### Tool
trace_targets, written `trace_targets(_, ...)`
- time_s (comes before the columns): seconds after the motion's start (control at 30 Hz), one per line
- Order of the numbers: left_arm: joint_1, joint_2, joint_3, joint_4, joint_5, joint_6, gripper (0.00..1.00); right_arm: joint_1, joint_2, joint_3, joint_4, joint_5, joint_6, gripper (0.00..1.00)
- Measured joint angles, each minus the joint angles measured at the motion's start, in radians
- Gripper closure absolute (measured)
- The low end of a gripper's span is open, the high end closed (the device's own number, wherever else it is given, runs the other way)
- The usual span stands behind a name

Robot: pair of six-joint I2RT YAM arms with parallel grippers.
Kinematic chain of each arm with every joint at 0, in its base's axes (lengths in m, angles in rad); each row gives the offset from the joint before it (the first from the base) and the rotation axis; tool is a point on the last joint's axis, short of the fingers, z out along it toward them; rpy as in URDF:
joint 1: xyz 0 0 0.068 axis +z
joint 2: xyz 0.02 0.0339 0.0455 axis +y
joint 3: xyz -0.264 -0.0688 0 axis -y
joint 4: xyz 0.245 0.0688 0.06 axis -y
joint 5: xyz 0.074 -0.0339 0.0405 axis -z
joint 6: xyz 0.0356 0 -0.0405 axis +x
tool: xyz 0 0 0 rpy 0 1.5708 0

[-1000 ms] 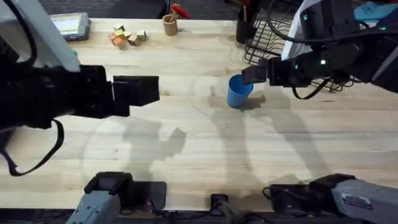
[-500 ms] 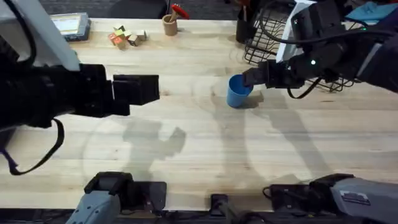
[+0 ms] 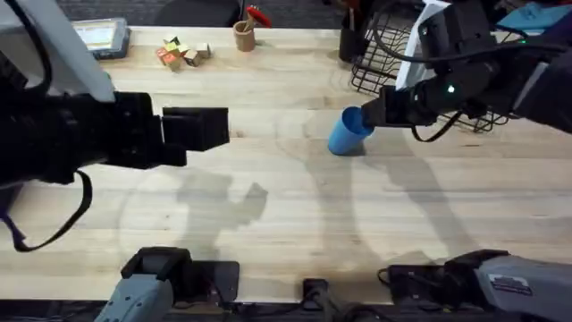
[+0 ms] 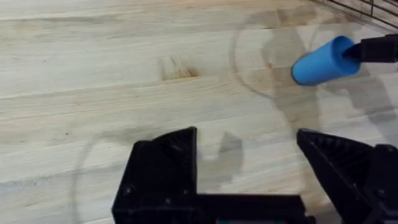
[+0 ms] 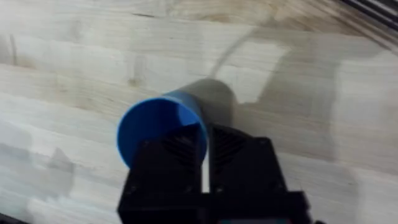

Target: Pick up the cup on the table and put them onto the rack.

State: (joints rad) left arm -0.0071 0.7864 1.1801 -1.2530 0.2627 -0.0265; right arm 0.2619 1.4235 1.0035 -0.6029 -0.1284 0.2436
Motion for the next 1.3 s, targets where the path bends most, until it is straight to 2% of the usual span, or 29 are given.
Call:
trace_targets(0.07, 0.0, 0.0, 0.0, 0.0, 0.0, 0.0, 0.007, 0.0, 0.0, 0.0, 0.001, -0.003, 0.0, 0.967)
trace_targets(0.5, 0.0, 0.0, 0.0, 0.0, 0.0, 0.0, 0.008, 0.0, -0.017, 0.0, -0.002, -0.007, -0.001, 0.971)
trace_targets(0.77, 0.0, 0.0, 0.0, 0.0, 0.0, 0.0, 0.008, 0.0, -0.175, 0.041, -0.004, 0.001, -0.001, 0.971)
trace_targets(1.0, 0.0, 0.0, 0.0, 0.0, 0.0, 0.0, 0.008, 0.0, -0.335, 0.08, -0.002, 0.124, -0.005, 0.971)
trace_targets(1.17, 0.0, 0.0, 0.0, 0.0, 0.0, 0.0, 0.008, 0.0, -0.4, 0.08, -0.003, 0.203, -0.005, 0.971)
trace_targets(1.3, 0.0, 0.0, 0.0, 0.001, 0.0, 0.0, 0.008, 0.0, -0.401, 0.08, -0.003, 0.218, -0.005, 0.97)
